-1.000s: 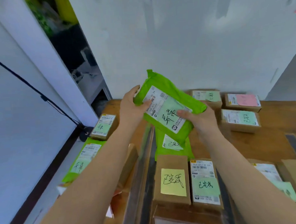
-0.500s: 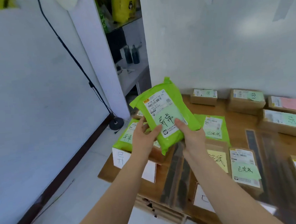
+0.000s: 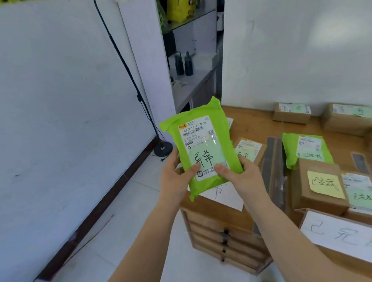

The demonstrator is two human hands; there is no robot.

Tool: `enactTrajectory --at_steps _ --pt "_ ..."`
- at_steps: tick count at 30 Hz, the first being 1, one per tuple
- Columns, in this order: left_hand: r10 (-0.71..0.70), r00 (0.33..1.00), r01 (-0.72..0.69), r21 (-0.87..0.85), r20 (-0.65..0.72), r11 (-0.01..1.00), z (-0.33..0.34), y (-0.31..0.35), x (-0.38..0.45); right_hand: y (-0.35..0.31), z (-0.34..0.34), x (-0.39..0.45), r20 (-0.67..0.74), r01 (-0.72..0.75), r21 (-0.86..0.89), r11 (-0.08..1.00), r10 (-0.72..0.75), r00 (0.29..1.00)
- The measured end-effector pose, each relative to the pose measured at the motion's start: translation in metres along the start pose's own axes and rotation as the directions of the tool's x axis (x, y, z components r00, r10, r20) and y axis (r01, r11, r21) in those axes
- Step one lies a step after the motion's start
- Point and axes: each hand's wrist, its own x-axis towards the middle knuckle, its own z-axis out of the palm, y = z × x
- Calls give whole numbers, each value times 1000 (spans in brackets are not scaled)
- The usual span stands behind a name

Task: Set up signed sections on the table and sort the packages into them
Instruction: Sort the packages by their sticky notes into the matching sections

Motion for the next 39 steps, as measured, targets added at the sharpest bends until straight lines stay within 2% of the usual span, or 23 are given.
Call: enactTrajectory --at_steps 4,10,18,25,39 --pt "5 998 -6 19 57 1000 -19 0 1 3 14 -4 0 -20 -66 998 20 1000" --pt "-59 992 60 -13 109 998 -20 -5 23 1 15 12 7 -51 -88 995 51 999" --pt "-107 978 104 25 181 994 21 -3 79 -3 -9 68 -78 -81 -20 997 79 994" --pt "-131 967 120 60 219 991 61 -7 135 3 -36 127 -167 -86 -29 996 80 983" --pt "-199 924 159 146 325 976 100 -45 218 20 -63 199 -296 -241 -72 968 210 932"
